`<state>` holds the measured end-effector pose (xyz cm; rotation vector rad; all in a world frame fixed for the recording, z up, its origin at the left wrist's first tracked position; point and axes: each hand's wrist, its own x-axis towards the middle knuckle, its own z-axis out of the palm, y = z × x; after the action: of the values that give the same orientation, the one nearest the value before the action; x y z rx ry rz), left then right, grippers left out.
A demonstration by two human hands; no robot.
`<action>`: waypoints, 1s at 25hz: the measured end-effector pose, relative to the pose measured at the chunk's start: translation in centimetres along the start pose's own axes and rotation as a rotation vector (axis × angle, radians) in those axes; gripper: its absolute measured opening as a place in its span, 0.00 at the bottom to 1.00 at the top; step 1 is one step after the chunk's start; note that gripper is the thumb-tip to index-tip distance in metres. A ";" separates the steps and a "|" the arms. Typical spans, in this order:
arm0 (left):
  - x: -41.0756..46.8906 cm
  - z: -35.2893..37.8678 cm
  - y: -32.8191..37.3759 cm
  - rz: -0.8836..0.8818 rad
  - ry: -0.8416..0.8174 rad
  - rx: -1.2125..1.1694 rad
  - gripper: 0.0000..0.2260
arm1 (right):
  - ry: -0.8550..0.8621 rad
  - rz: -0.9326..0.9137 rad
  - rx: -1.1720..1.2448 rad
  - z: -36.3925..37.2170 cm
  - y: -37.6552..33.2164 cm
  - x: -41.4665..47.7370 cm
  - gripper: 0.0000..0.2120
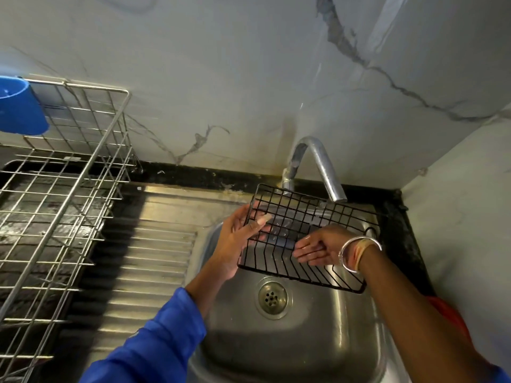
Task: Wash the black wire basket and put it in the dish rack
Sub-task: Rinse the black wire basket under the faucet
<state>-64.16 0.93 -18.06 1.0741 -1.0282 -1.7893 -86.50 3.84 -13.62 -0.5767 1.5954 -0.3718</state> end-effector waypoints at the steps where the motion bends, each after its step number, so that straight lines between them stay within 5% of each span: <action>1: 0.1 0.1 0.1 0.009 0.001 0.015 0.31 | 0.046 -0.047 -0.036 0.6 -0.3 0.1 0.12; 7: 0.2 0.1 -0.3 0.049 -0.004 0.187 0.40 | 0.199 -0.181 0.068 4.4 0.2 0.6 0.09; 12: -0.1 0.4 -0.9 0.002 -0.027 0.096 0.34 | 0.094 -0.303 0.507 2.2 -1.1 0.7 0.13; 17: -0.8 0.7 -1.0 -0.029 0.041 0.004 0.31 | 0.156 -0.156 0.661 1.2 -0.4 0.3 0.16; 21: -0.8 0.2 -1.3 -0.051 0.035 0.016 0.30 | 0.039 -0.181 0.928 1.3 -1.1 0.0 0.19; 23: -0.9 0.6 -1.1 -0.030 0.029 0.041 0.27 | -0.033 -0.160 0.711 1.5 -1.7 -0.4 0.19; 25: -1.0 0.7 -0.8 -0.024 0.033 0.046 0.27 | -0.052 -0.033 0.092 1.0 -2.3 -1.1 0.14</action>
<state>-64.65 2.30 -18.34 1.1441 -1.0452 -1.7688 -85.16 2.71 -11.57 -0.5391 1.5119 -0.4492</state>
